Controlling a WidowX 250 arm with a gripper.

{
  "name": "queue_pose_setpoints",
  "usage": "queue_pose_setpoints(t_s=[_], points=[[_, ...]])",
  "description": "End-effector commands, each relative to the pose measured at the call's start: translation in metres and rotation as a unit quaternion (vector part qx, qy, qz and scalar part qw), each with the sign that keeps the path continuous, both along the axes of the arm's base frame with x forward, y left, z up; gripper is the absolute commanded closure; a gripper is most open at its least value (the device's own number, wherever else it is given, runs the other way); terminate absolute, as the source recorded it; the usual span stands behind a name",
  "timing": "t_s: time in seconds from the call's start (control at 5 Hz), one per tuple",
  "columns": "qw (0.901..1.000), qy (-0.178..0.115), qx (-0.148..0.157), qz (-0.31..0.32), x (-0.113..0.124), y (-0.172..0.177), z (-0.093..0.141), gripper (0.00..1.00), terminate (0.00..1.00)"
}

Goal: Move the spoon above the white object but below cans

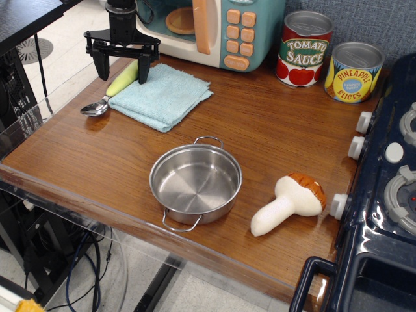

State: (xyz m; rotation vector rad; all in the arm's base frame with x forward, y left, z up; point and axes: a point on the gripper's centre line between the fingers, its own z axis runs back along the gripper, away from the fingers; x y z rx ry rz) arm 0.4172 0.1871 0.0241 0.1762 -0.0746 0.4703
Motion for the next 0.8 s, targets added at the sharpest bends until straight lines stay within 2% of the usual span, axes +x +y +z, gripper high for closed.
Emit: queue_pose_setpoints(t_s=[0.0, 0.6], points=[[0.9992, -0.027, 0.019, 0.024, 0.0015, 0.0069, 0.0247, 1.00, 0.00], [0.9986, -0.041, 0.029, 0.016, 0.0009, 0.0008, 0.0332, 1.00, 0.00]])
